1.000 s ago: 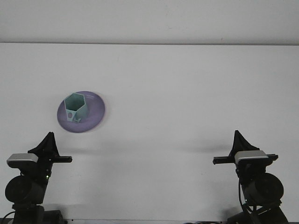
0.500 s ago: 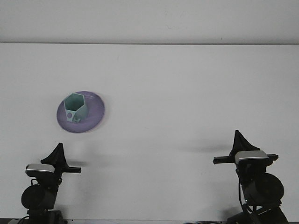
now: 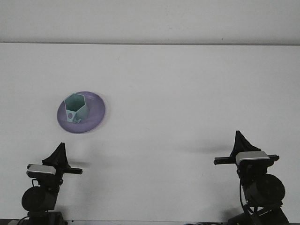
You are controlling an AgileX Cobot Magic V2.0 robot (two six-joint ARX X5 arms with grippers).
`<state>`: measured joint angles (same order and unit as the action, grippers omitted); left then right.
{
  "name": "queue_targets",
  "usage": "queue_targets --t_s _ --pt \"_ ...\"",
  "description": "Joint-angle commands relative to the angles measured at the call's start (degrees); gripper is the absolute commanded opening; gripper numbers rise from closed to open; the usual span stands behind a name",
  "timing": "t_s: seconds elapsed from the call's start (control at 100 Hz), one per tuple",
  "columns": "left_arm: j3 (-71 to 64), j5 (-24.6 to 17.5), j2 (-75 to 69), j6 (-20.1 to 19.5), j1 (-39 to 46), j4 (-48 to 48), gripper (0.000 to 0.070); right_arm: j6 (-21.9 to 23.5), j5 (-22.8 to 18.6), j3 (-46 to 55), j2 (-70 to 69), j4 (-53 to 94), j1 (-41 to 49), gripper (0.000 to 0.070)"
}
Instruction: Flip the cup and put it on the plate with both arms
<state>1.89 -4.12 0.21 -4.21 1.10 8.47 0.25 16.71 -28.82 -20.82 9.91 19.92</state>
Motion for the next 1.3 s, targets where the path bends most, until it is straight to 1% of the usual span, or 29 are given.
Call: queue_targets --t_s 0.0,0.31,0.36,0.4,0.45,0.5,0.54,0.57,0.69,0.74,0.78,0.94,1.05,1.19,1.29 --pt "-1.1 0.3 0.0 -0.9 0.0 0.6 0.0015 -0.3 0.2 -0.1 -0.2 -0.7 0.3 0.0001" --pt "-1.1 0.3 0.0 -0.9 0.0 0.6 0.0015 -0.4 0.3 -0.1 -0.2 -0.7 0.3 0.0001" --pt "-1.1 0.3 0.0 -0.9 0.0 0.6 0.0015 -2.2 0.7 -0.1 -0.2 -0.8 0.2 0.0001" --pt "-1.1 0.3 0.0 -0.9 0.0 0.6 0.0015 -4.0 2.0 -0.1 -0.2 -0.7 0.3 0.0001" --pt "-1.1 0.3 0.0 -0.9 0.0 0.6 0.0015 -4.1 3.1 -0.1 -0.2 -0.7 0.2 0.0001" --pt "-1.1 0.3 0.0 -0.9 0.0 0.6 0.0015 -4.2 3.2 0.4 -0.2 -1.0 -0.7 0.0001" --pt "-1.1 0.3 0.0 -0.9 0.0 0.6 0.0015 -5.3 2.2 1.5 0.3 -2.6 -2.2 0.0001" --pt "-1.1 0.3 0.0 -0.9 0.0 0.6 0.0015 -6.4 0.5 2.8 1.0 -4.1 -3.6 0.0001" --pt "-1.1 0.3 0.0 -0.9 0.0 0.6 0.0015 -11.6 -11.5 9.3 5.0 -7.0 -10.3 0.0001" --pt "-1.1 0.3 0.0 -0.9 0.0 0.6 0.0015 -13.1 -15.2 12.0 7.5 -6.9 -12.9 0.0001" --pt "-1.1 0.3 0.0 -0.9 0.0 0.6 0.0015 -13.8 -17.0 14.1 9.6 -6.9 -14.6 0.0001" --pt "-1.1 0.3 0.0 -0.9 0.0 0.6 0.0015 -13.9 -16.9 21.4 17.3 -7.2 -20.2 0.0001" --pt "-1.1 0.3 0.0 -0.9 0.0 0.6 0.0015 -13.8 -17.0 25.4 20.9 -6.9 -22.1 0.0001" --pt "-1.1 0.3 0.0 -0.9 0.0 0.7 0.0015 -13.9 -18.6 28.1 20.8 -6.7 -22.5 0.0001" --pt "-1.1 0.3 0.0 -0.9 0.0 0.6 0.0015 -14.0 -18.5 28.1 20.8 -7.0 -22.5 0.0001"
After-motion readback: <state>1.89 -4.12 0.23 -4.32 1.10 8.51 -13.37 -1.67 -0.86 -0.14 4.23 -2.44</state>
